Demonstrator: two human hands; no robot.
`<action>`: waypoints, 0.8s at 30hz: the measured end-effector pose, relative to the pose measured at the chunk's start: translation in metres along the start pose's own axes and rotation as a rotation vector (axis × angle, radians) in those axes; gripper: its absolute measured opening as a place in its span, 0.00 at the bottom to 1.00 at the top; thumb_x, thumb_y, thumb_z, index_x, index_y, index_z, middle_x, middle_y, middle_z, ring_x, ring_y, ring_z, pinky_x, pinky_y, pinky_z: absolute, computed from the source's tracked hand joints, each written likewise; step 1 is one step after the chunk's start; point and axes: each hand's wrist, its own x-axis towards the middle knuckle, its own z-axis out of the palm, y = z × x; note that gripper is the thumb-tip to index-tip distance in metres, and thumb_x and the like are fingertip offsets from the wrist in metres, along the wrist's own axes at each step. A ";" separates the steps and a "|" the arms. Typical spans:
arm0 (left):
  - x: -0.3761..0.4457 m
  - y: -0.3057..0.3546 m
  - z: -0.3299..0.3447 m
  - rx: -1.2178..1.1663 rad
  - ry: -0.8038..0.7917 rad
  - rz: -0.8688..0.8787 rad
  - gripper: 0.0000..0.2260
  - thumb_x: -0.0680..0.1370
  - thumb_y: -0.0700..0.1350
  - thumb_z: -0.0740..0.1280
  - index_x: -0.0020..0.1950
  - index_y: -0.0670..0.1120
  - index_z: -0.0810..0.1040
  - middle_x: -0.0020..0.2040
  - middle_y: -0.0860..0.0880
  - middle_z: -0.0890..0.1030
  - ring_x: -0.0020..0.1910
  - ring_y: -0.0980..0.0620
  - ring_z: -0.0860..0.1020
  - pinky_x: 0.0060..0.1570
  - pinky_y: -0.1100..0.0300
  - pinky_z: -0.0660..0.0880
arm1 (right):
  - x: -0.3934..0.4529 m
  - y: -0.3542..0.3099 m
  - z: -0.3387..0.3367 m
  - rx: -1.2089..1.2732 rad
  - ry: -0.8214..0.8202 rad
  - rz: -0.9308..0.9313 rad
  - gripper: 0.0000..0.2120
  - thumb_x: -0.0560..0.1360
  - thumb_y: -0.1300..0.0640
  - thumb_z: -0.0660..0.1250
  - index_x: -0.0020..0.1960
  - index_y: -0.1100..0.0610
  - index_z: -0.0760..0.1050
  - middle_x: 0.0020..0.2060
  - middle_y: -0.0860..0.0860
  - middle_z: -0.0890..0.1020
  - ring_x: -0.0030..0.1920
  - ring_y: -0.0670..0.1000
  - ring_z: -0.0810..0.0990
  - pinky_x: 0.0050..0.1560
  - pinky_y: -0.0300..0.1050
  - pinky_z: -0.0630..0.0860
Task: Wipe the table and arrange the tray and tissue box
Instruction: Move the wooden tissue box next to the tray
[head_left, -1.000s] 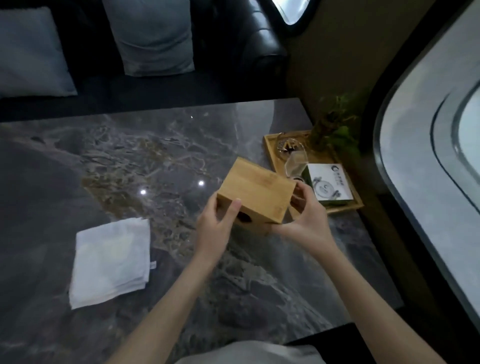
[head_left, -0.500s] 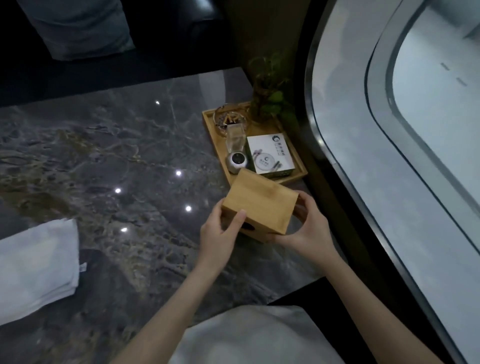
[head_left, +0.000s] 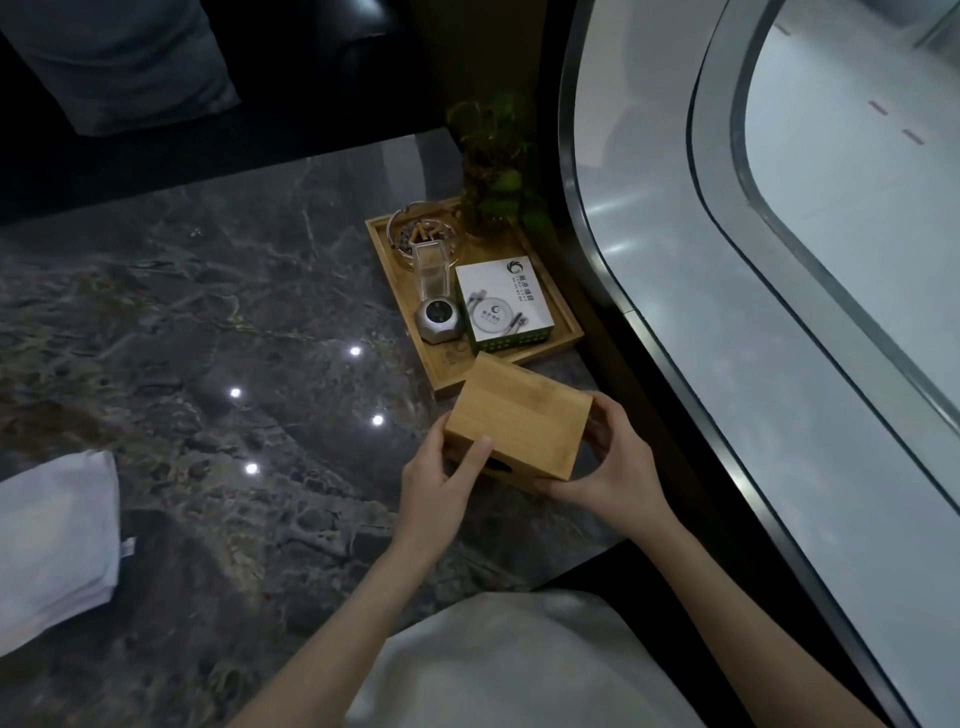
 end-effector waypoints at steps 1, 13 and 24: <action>0.000 -0.001 0.001 0.003 -0.003 0.000 0.19 0.75 0.52 0.64 0.64 0.48 0.72 0.52 0.55 0.79 0.54 0.60 0.76 0.47 0.73 0.71 | 0.000 0.002 0.000 0.000 -0.002 0.004 0.43 0.53 0.56 0.82 0.60 0.40 0.63 0.56 0.36 0.73 0.62 0.42 0.73 0.62 0.39 0.71; 0.007 -0.009 -0.003 0.057 -0.084 -0.018 0.41 0.68 0.70 0.60 0.74 0.55 0.48 0.76 0.52 0.57 0.73 0.55 0.57 0.73 0.50 0.56 | 0.015 -0.016 -0.008 -0.180 -0.182 0.046 0.56 0.61 0.32 0.69 0.75 0.51 0.40 0.76 0.49 0.52 0.75 0.46 0.47 0.75 0.52 0.50; 0.006 -0.027 -0.003 0.193 -0.084 0.002 0.29 0.75 0.64 0.53 0.71 0.50 0.62 0.69 0.48 0.70 0.69 0.51 0.66 0.68 0.46 0.64 | 0.040 -0.038 0.025 -0.968 -0.254 -0.346 0.41 0.71 0.31 0.50 0.74 0.55 0.52 0.73 0.60 0.60 0.72 0.60 0.59 0.72 0.55 0.55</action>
